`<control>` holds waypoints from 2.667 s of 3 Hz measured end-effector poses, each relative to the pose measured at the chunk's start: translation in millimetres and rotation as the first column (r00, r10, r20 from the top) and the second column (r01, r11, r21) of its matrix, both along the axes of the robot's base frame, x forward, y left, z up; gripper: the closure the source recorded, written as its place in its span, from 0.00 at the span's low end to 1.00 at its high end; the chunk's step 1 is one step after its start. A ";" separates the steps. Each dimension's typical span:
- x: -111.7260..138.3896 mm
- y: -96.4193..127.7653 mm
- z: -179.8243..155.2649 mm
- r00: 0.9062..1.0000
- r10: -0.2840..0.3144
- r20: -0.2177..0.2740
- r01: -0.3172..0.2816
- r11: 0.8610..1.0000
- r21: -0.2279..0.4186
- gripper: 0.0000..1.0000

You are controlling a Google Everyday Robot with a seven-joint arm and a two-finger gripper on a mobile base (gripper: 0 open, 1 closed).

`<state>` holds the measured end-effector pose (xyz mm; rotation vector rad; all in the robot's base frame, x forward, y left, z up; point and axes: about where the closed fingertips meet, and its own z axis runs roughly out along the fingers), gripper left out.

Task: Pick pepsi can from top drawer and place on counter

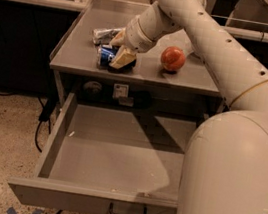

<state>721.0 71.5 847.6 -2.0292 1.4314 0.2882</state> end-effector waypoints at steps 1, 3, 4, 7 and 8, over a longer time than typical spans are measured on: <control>0.0 0.1 -0.1 1.000 0.000 0.000 0.000 1.000 0.000 0.76; 0.0 0.1 -0.1 1.000 0.000 0.000 0.000 1.000 0.000 0.28; 0.0 0.2 -0.2 1.000 0.000 0.000 0.000 1.000 0.000 0.00; -19.3 -15.8 64.9 0.997 -0.033 0.077 0.027 0.997 0.071 0.00; -19.1 -16.8 64.4 0.997 -0.034 0.076 0.029 0.997 0.071 0.00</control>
Offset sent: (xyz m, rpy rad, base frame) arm 0.0000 0.0000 0.0000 0.0000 0.0000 0.0000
